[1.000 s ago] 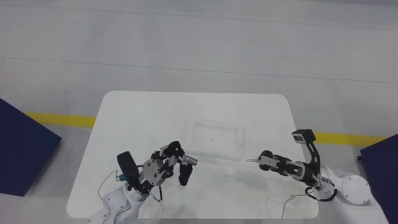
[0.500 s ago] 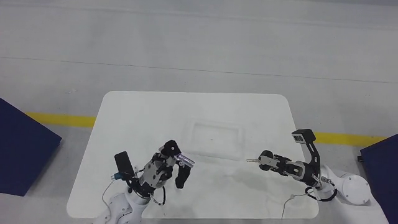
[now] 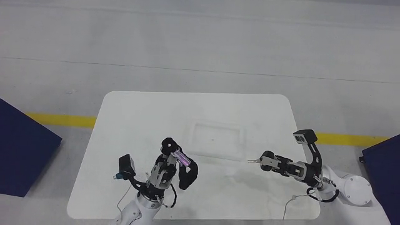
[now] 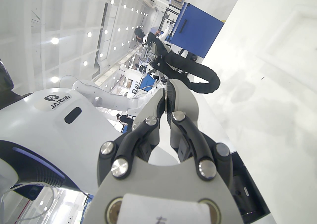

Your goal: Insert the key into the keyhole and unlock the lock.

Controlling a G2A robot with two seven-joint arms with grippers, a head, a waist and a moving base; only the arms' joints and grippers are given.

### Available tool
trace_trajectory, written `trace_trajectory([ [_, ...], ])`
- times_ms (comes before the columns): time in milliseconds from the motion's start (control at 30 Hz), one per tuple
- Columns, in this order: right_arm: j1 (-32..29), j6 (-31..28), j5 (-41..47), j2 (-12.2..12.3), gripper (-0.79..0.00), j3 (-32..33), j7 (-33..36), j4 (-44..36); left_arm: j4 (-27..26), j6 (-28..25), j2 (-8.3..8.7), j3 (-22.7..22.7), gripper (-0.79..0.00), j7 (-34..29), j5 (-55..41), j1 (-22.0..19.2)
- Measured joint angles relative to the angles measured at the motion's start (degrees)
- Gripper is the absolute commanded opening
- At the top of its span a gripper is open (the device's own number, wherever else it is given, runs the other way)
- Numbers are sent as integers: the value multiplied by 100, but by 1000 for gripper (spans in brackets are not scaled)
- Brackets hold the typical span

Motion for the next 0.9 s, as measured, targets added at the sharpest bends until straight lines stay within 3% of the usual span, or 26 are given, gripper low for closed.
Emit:
trace_trajectory([
  [200,-6,11,-2,-2,-785,-6,-15,-5,-1,-4,2,-1,-785,-2,-1,2],
  [333,-174,-4,-25,-33,-785,-181,-430,-200,-35,84,-5,-12,-785,-72,-41,33],
  [433,-371,-289,-168,-68,-785,-298,-857,-385,-157,544,-26,-48,-785,-164,105,155],
  [667,-803,-1065,-1172,-177,-785,-575,-2286,-830,-377,2441,-180,115,-785,318,703,473],
  [900,-964,-1142,-2166,-255,-785,-838,-3335,-1091,-227,3098,-354,396,-785,746,632,529],
])
